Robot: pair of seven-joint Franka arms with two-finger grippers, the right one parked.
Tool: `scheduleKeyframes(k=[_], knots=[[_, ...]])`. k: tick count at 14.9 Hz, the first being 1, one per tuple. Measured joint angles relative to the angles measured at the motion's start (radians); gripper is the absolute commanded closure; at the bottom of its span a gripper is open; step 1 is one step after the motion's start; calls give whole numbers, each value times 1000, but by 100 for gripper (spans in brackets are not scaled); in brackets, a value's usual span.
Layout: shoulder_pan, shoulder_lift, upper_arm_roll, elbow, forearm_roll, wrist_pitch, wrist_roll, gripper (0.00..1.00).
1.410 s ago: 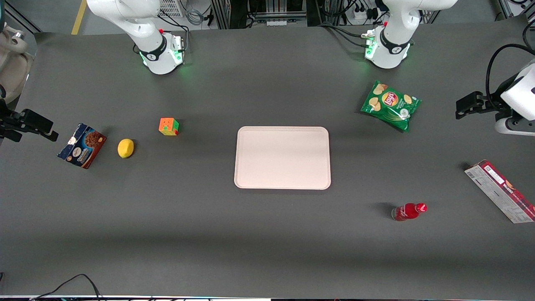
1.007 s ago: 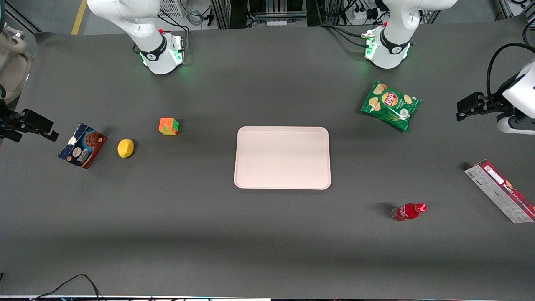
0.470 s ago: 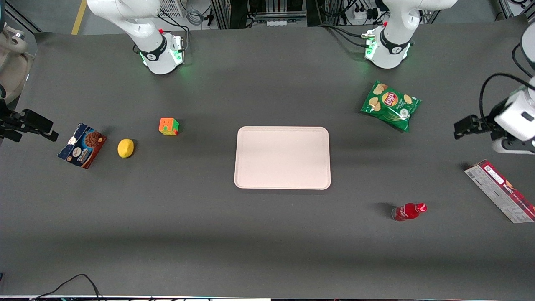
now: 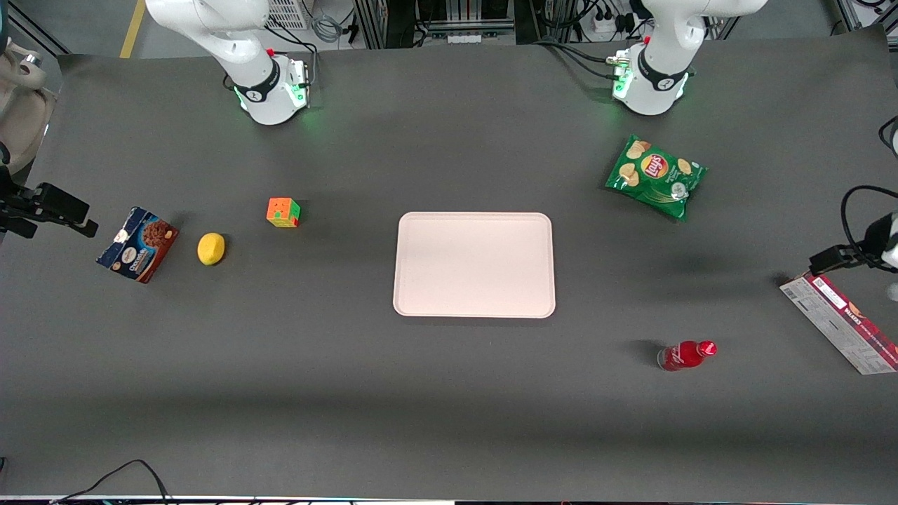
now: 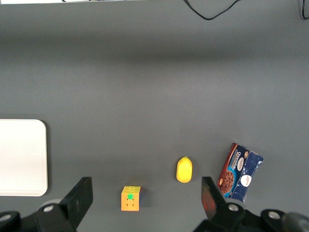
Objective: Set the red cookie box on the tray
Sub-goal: 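Lower the open left gripper onto the red plaid shortbread box, then close the left gripper on the box end and lift it upright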
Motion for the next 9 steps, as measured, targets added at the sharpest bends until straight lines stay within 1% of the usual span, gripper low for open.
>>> scheduleKeyframes(k=[2,3,6,9], knots=[[42,58,15,9,-11,16,0,0],[59,93,21,21,-32,21,4,0],[84,229,54,103,-130,34,79,0],[166,373,56,239,-218,37,201,0]])
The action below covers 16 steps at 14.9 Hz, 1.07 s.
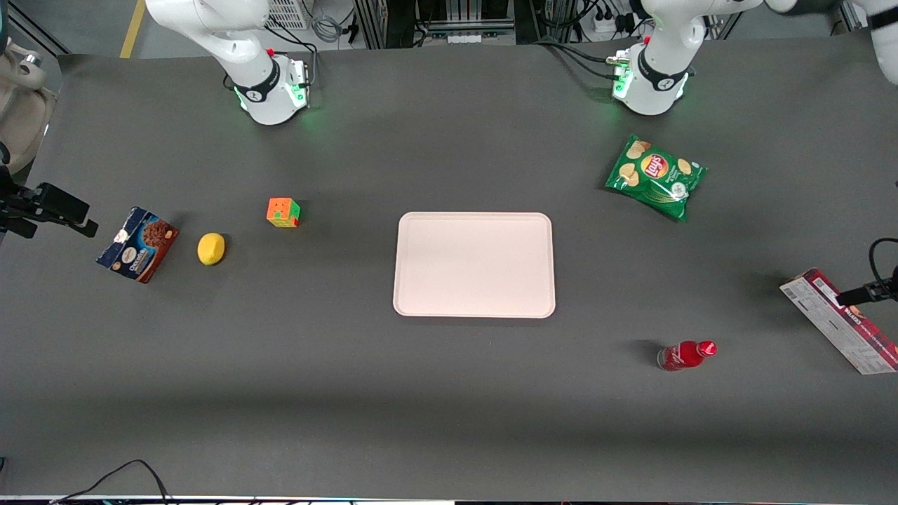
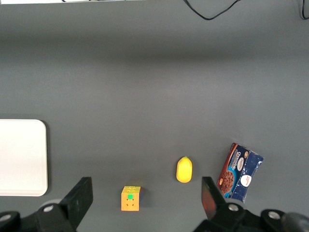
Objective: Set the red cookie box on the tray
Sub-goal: 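Close the left gripper on the box end and lift it upright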
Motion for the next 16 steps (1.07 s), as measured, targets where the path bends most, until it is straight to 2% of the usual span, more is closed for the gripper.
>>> scheduleKeyframes(k=[4,9,16], knots=[[60,100,-32,88,-22,18,33,0],[67,156,-36,99,-70,41,33,0],[72,210,-37,102,-73,123,41,0]])
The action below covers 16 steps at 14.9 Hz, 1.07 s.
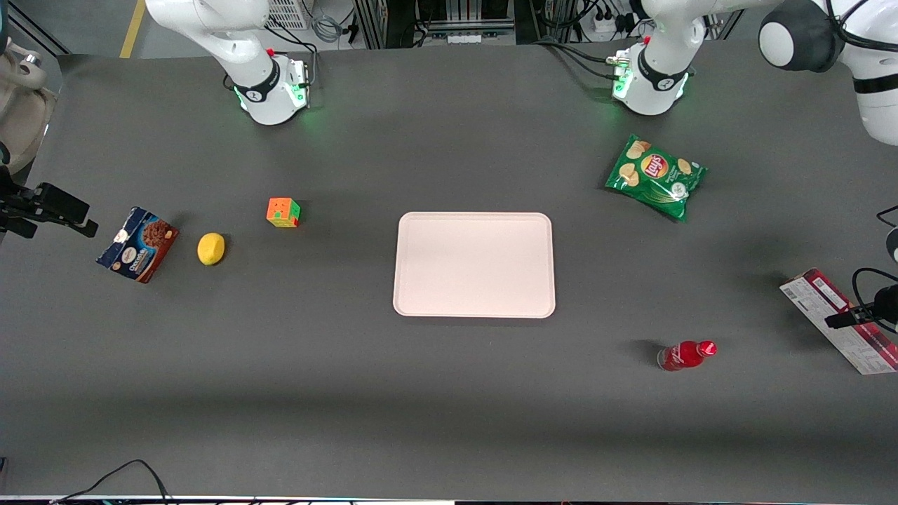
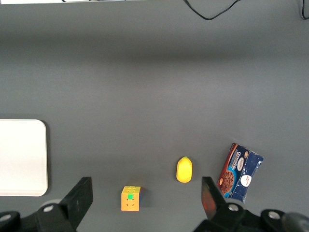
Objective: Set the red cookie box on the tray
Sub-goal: 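Close the left gripper on the box end and lift it upright, then carry the held box with the left gripper over the white tray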
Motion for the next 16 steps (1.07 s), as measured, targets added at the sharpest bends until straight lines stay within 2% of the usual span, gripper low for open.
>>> scheduleKeyframes(k=[1,3,4,6,7,13,16], knots=[[0,6,0,0,0,3,2,1],[0,13,-1,0,0,6,16,21],[0,14,-1,0,0,7,33,24],[0,14,-1,1,-1,8,51,46],[0,14,-3,2,-2,9,52,48],[-1,14,-8,5,-26,10,53,83],[-1,14,-8,6,-26,7,53,87]])
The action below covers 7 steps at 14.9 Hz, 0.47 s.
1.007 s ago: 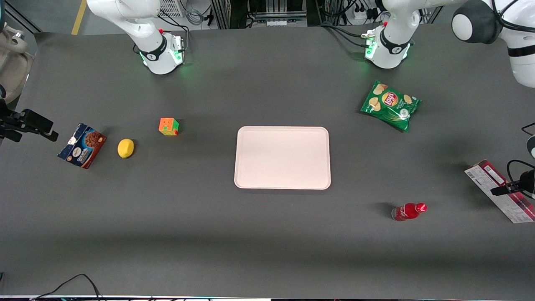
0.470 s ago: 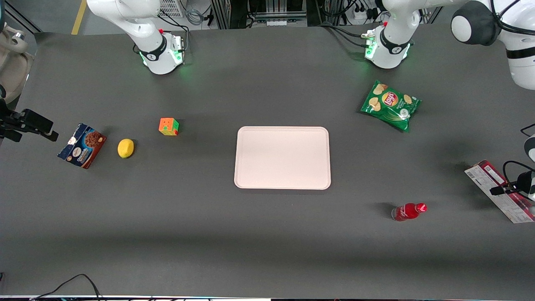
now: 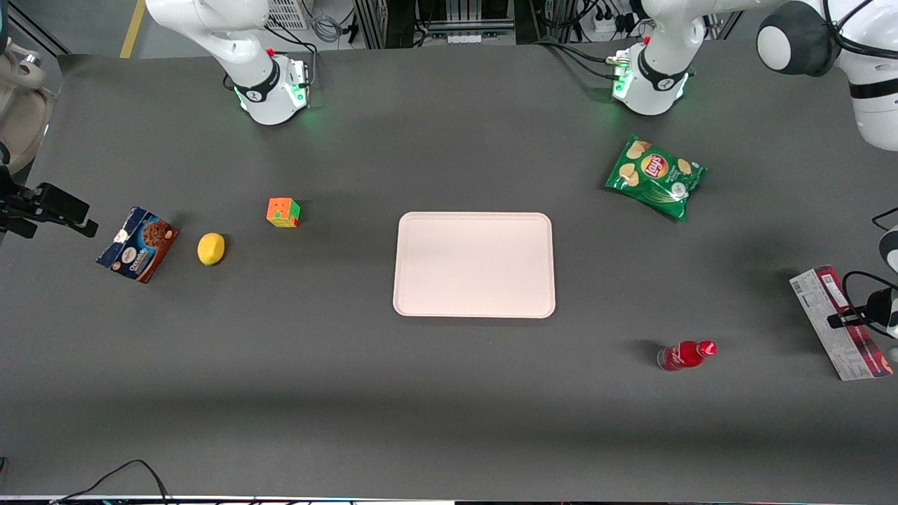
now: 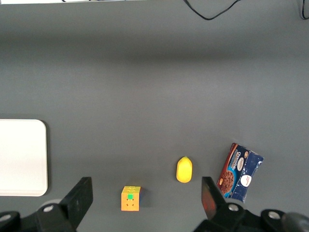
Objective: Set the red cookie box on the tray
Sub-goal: 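Carry the held box with the left gripper over the white tray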
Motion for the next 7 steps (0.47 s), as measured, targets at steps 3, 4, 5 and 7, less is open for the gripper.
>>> scheduleKeyframes(k=[3,4,5,7], knots=[[-1,-11,0,16,0,-62,7,89],[-3,-27,-2,26,0,-116,18,91],[-7,-51,-9,34,0,-175,32,91],[-22,-118,-37,38,0,-287,77,91]])
